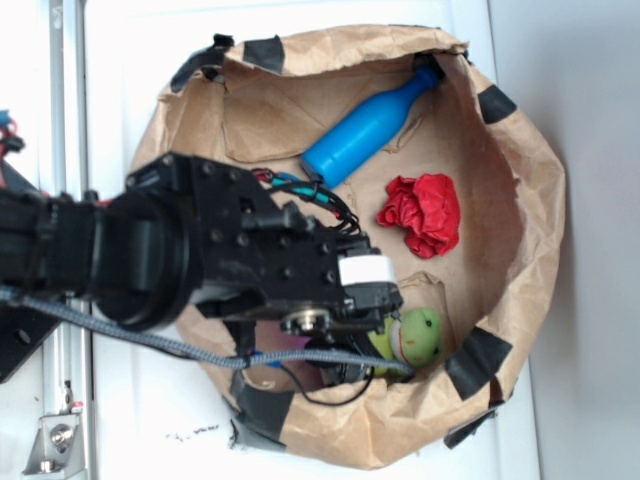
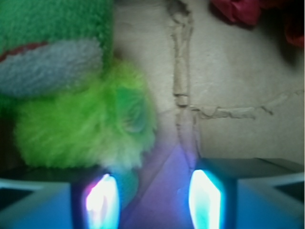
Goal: Grab the green animal.
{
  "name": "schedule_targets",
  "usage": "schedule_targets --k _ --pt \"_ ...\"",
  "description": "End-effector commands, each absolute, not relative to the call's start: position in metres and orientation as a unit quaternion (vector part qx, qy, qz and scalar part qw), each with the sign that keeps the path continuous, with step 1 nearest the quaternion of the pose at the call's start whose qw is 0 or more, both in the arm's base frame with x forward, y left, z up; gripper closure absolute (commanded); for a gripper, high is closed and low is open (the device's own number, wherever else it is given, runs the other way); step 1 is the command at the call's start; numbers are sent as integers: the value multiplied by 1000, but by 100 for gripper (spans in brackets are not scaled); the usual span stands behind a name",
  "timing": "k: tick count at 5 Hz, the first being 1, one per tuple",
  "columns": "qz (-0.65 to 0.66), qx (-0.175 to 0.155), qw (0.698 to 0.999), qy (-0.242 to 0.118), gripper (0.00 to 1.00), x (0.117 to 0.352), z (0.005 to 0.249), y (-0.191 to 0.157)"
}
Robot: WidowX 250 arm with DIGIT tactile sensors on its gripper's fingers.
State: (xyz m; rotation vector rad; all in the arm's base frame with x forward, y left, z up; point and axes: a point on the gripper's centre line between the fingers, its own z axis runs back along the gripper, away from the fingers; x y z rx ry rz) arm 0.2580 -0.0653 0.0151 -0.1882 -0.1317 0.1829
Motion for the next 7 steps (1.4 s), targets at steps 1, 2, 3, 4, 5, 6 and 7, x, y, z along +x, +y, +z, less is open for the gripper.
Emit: schedule_targets --k 1,2,3,4,5,6,7 --pt "104 -93 989 -56 100 258 21 -56" --pt "121 -102 985 -66 100 263 41 -48" --pt "115 -121 983 -79 0 263 63 -42" --pt "99 -148 978 -104 0 260 88 -41" --pt "92 -156 976 -118 0 268 93 -50" --pt "87 -151 976 -128 0 282 74 -58" --pt "72 -159 976 -128 0 294 59 -66"
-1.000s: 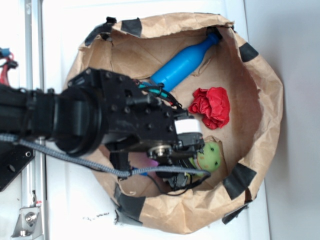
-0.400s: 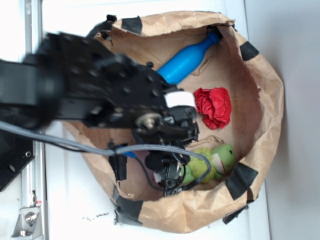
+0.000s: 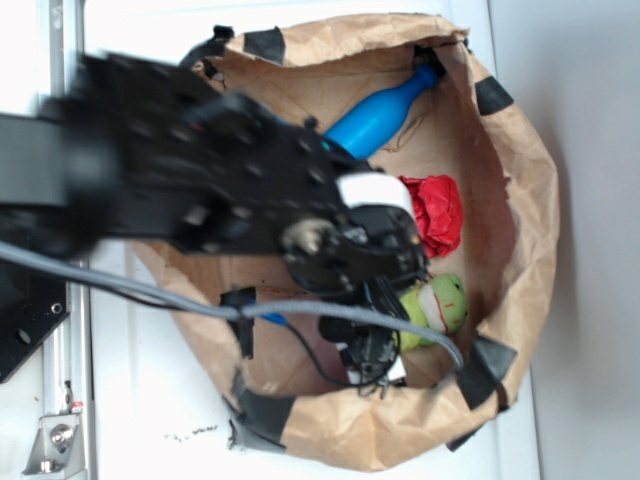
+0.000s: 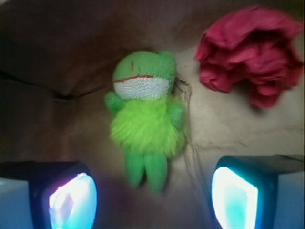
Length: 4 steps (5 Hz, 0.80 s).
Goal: Grab the green animal.
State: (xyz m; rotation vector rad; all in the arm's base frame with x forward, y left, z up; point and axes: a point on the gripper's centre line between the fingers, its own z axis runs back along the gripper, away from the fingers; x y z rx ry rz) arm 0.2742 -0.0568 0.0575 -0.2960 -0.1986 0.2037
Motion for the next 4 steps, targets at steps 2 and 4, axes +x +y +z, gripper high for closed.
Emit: schedule_targets --k 2,4 --pt "29 -160 981 -108 0 304 31 -84" --pt "46 -139 984 -98 0 306 18 -70"
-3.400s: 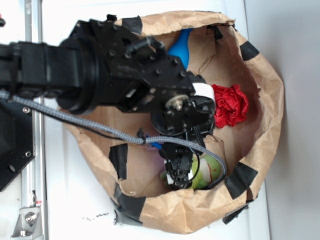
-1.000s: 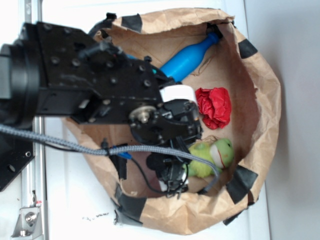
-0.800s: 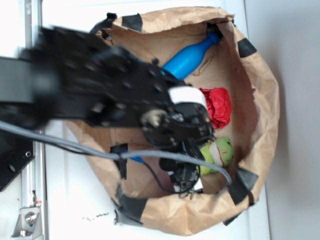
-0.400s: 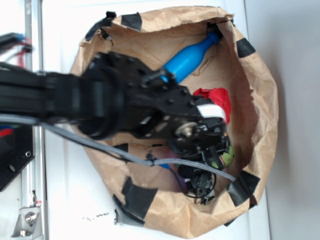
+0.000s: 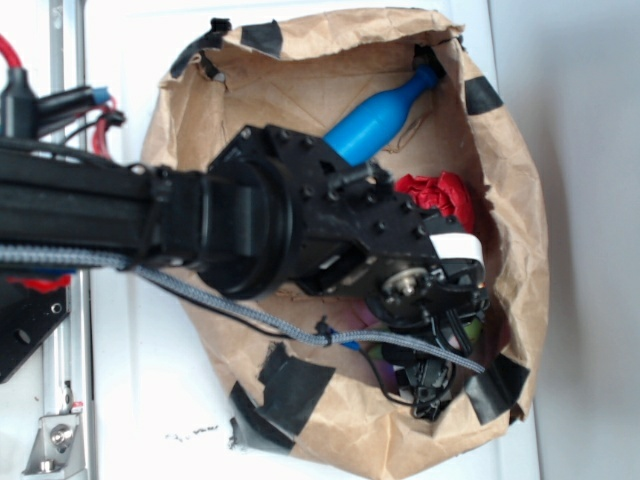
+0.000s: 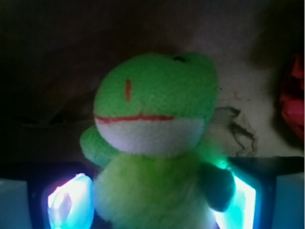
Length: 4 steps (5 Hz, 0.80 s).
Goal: Grab the green animal.
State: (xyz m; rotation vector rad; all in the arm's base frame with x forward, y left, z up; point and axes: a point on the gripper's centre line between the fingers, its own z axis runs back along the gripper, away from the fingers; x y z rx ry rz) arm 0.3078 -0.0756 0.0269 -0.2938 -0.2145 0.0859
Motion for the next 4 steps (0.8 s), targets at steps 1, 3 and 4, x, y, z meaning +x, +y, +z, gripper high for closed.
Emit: schedule_targets --k 1,3,4 --pt "79 -130 984 -89 0 311 10 -61" --pt "104 -118 984 -87 100 311 9 -52" --pt "102 -116 984 -93 100 299 24 -44"
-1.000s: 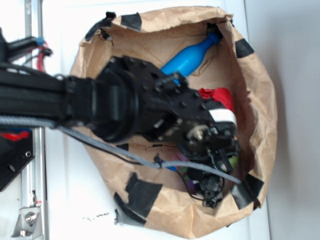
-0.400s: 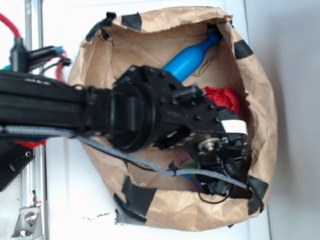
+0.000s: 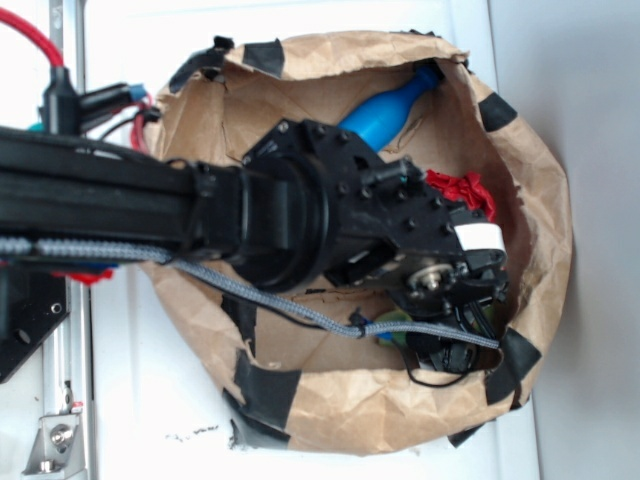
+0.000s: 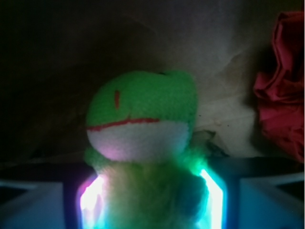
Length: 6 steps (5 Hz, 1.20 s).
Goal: Grab the green animal.
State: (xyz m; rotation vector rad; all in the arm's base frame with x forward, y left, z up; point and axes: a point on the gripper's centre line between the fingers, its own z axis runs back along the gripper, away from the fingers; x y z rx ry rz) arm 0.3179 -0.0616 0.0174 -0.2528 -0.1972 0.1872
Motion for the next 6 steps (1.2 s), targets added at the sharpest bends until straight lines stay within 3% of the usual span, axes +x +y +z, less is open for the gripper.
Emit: schedule_targets --k 1,2,3,4,6 --pt "110 -114 983 -89 100 281 46 -33" --pt "148 -87 982 -76 100 255 82 -13" --pt "155 -23 983 -99 100 233 124 -5" --pt "157 -17 984 -78 100 225 157 -11" --pt "181 -2 982 -60 100 241 169 -24"
